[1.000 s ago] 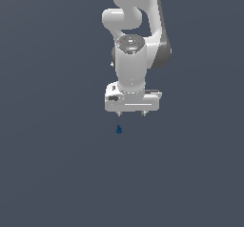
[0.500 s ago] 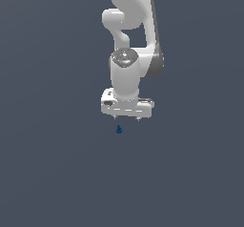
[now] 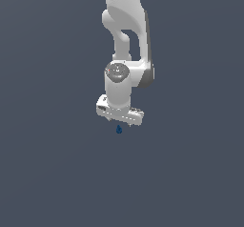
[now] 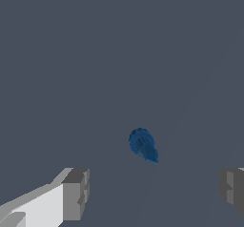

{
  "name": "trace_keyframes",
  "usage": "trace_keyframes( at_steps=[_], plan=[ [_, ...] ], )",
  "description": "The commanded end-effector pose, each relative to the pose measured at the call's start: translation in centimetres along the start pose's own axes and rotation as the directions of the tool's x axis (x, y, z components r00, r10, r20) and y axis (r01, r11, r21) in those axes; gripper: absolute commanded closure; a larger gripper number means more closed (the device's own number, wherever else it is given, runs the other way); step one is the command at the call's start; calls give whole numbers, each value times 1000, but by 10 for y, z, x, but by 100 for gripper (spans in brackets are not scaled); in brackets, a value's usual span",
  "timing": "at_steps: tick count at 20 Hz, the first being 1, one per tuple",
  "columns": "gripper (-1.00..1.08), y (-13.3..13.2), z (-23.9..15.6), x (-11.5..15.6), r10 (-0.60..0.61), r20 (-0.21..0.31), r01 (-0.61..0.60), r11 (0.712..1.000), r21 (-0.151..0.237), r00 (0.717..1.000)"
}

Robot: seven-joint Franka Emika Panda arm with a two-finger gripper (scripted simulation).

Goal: Pick up the object and move it to a goal position.

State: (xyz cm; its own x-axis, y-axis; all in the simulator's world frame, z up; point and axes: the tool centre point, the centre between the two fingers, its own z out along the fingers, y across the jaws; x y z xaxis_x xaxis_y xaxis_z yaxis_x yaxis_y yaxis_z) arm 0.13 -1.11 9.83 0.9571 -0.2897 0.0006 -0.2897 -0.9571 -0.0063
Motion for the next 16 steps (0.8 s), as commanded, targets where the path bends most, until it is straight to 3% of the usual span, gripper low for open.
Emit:
trace_keyframes(
  at_steps=[1, 8, 16],
  plan=[
    [-92, 3, 5, 0, 17, 0, -17, 1000, -5, 1000],
    [-92, 4, 11, 0, 16, 1, -16, 1000, -5, 1000],
    [-92, 5, 49, -1, 19, 1, -19, 1000, -6, 1000]
  ],
)
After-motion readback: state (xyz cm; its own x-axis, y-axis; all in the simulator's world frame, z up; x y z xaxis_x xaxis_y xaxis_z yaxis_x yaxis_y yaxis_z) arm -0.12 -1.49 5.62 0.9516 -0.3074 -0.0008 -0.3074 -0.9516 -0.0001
